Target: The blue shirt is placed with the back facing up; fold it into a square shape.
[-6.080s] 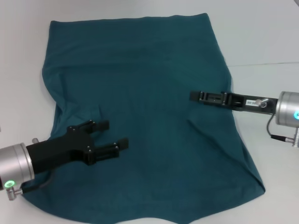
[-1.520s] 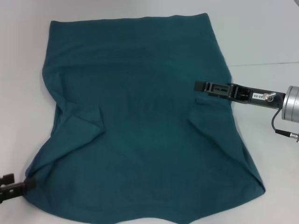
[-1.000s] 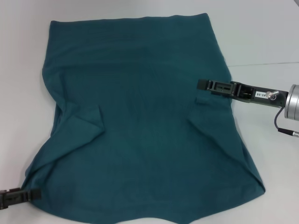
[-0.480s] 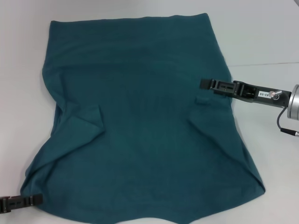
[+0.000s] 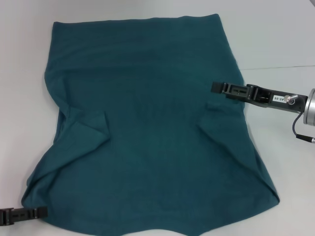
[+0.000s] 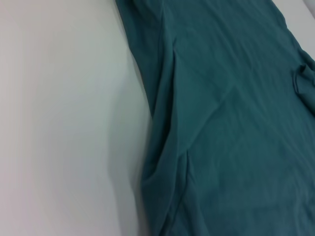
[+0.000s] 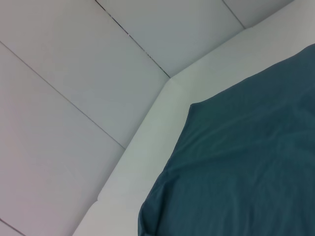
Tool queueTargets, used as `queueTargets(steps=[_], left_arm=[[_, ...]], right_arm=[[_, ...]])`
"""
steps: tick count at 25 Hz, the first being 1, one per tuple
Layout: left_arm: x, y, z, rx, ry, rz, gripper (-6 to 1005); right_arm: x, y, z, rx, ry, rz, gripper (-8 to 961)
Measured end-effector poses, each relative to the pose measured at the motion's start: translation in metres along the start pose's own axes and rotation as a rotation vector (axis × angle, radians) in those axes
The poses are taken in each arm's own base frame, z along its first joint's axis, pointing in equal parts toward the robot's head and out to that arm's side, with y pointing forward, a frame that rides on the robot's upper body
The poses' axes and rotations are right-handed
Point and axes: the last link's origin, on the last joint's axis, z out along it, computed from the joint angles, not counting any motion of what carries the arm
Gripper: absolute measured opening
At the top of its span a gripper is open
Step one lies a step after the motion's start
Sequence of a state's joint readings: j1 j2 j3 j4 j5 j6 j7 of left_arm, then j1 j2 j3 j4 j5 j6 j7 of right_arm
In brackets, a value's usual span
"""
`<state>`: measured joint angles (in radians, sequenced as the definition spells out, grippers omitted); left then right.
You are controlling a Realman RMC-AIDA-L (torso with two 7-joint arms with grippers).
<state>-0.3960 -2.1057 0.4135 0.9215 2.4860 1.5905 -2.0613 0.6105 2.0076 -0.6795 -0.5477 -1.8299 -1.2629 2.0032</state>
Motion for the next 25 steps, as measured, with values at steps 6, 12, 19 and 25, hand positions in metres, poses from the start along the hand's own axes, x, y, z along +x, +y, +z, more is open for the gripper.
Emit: queueTargets(steps=[6, 12, 19, 25], left_arm=[[0.004, 0.003, 0.005, -0.013, -0.009, 0.008, 905], [0.011, 0.007, 0.008, -0.024, -0.011, 0.026, 905], [0.018, 0.014, 0.012, -0.055, -0.016, 0.053, 905], [0.02, 0.017, 0.014, -0.062, -0.043, 0.072, 905]], right_arm=[[-0.001, 0.0, -0.001, -0.003, -0.004, 0.001, 934], [-0.001, 0.0, -0.001, -0.003, -0.005, 0.001, 934], [0.0, -0.001, -0.001, 0.001, -0.005, 0.004, 934], [0.001, -0.002, -0.002, 0.005, -0.005, 0.007, 934]])
